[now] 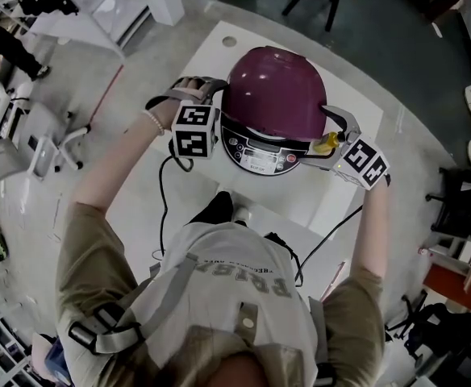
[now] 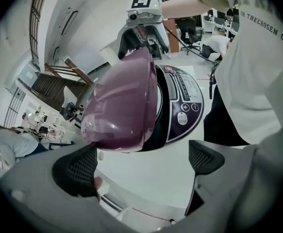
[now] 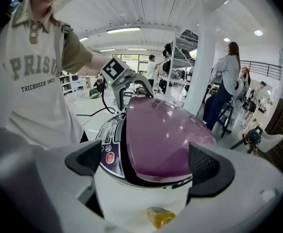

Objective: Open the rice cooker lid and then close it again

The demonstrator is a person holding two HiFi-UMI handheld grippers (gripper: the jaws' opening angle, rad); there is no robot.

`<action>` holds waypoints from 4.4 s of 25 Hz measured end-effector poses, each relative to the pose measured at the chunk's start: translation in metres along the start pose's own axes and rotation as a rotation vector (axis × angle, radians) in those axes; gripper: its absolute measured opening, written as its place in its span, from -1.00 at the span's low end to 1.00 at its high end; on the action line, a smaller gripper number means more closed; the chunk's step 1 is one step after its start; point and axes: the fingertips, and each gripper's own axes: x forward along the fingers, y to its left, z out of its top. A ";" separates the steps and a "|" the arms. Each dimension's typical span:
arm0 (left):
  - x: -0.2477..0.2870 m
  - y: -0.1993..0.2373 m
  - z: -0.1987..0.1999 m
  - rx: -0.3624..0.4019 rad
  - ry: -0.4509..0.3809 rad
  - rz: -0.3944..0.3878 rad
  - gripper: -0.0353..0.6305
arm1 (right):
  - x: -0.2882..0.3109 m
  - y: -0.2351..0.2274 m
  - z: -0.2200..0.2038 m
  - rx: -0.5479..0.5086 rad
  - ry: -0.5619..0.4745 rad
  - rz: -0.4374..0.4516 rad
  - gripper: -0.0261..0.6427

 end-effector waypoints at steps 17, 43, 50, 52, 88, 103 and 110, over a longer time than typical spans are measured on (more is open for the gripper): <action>0.024 -0.027 -0.016 0.113 0.078 -0.075 0.90 | 0.019 0.024 -0.024 -0.003 0.108 0.129 0.67; 0.027 -0.033 -0.029 0.196 0.170 -0.122 0.91 | 0.025 0.037 -0.047 -0.094 0.303 0.185 0.76; -0.016 -0.024 -0.003 -0.185 -0.081 -0.007 0.90 | -0.010 0.025 -0.001 0.093 -0.145 -0.073 0.76; -0.031 -0.021 0.010 -0.326 -0.193 0.073 0.90 | -0.028 0.024 0.011 0.140 -0.298 -0.201 0.75; -0.163 -0.103 0.073 -1.092 -0.756 0.950 -0.87 | -0.115 0.136 0.032 0.377 -0.660 -0.968 -0.92; -0.145 -0.114 0.070 -1.062 -0.688 0.938 -0.87 | -0.101 0.142 0.030 0.337 -0.598 -0.948 -0.92; -0.145 -0.118 0.075 -1.051 -0.674 0.923 -0.87 | -0.100 0.143 0.028 0.340 -0.589 -0.944 -0.92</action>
